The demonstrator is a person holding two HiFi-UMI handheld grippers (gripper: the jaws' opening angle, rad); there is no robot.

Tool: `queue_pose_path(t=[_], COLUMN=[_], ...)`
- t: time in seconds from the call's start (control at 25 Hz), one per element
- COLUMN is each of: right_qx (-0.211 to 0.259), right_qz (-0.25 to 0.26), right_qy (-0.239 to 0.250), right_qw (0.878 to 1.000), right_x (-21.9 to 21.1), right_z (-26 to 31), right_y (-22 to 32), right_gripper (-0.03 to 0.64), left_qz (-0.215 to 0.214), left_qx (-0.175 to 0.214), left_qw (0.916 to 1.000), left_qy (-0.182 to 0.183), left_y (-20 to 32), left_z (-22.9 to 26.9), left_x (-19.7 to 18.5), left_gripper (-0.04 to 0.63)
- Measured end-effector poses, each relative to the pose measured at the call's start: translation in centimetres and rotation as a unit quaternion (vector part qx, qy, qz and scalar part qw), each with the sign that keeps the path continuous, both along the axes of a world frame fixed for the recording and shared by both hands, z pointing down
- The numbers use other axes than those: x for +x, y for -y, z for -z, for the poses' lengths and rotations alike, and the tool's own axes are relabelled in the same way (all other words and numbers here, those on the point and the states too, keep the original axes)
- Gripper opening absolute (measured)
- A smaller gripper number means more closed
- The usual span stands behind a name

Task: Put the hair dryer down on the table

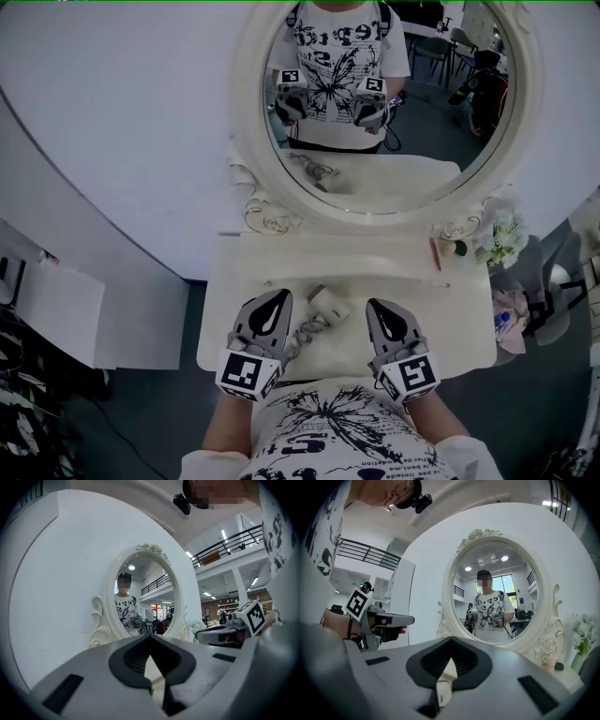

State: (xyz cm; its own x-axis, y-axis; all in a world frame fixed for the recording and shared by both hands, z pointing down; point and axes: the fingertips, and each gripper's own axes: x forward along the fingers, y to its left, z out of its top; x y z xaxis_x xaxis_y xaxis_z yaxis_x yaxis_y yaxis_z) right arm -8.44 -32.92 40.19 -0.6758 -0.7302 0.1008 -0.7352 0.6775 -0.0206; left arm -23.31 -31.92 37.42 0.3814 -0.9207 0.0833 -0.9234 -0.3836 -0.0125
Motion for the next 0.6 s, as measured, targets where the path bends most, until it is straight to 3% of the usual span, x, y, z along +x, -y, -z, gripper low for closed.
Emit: queue_pose_path(t=[0.6], right_qx=[-0.019], right_qz=[-0.002], right_qy=[0.001], right_qw=[1.0], right_x=[0.1], right_z=[-0.9], right_y=[-0.28], right_gripper=[0.017], left_qz=[-0.005], left_qx=[-0.019], left_qw=[0.9998], left_qy=[0.0], left_y=[-0.2], left_z=[-0.76], left_x=[0.49], left_gripper=[0.021])
